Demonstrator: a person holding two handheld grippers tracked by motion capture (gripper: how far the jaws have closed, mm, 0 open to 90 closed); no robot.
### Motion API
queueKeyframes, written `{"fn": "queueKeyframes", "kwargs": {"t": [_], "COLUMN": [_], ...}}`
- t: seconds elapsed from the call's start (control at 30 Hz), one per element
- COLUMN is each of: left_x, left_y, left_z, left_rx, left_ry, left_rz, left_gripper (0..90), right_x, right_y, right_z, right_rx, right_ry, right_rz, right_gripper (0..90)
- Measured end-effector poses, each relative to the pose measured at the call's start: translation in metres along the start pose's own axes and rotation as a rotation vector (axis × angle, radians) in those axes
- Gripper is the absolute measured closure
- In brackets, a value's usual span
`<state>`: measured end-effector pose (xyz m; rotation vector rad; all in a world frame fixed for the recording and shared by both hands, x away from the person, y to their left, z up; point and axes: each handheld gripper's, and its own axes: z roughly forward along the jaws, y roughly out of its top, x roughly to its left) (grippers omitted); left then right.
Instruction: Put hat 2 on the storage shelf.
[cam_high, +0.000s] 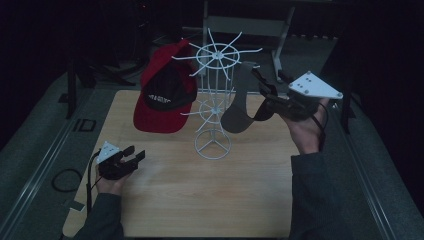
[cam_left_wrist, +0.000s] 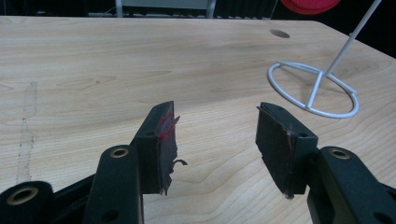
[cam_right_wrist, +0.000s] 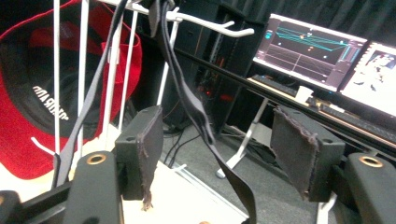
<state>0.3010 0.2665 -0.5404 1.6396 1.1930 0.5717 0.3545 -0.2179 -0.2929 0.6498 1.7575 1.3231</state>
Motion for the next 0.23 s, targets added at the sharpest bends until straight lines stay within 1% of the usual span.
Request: {"fn": "queueKeyframes", "kwargs": {"t": [0.07,0.13,0.23], "left_x": [0.0,-0.0002,-0.0004], "left_y": [-0.0001,-0.0001,0.0], "left_z": [0.0002,0.0004,0.0004], "left_rx": [0.0,-0.001,-0.001], "left_ry": [0.001,0.001,0.002], "left_rz": [-0.002,-0.001,-0.002], "left_gripper": [48.0,48.0,48.0], "right_x": [-0.0008,-0.0001,-0.0005], "right_y": [-0.0023,-0.0045,-0.0053], "right_z": [-0.0024,-0.0038,-0.005], "right_rx": [0.002,0.009,0.003], "right_ry": [-0.006,-0.013,-0.015], "right_rz": [0.004,-0.012,-0.016], "right_gripper": [33.1,32.5,32.3]}}
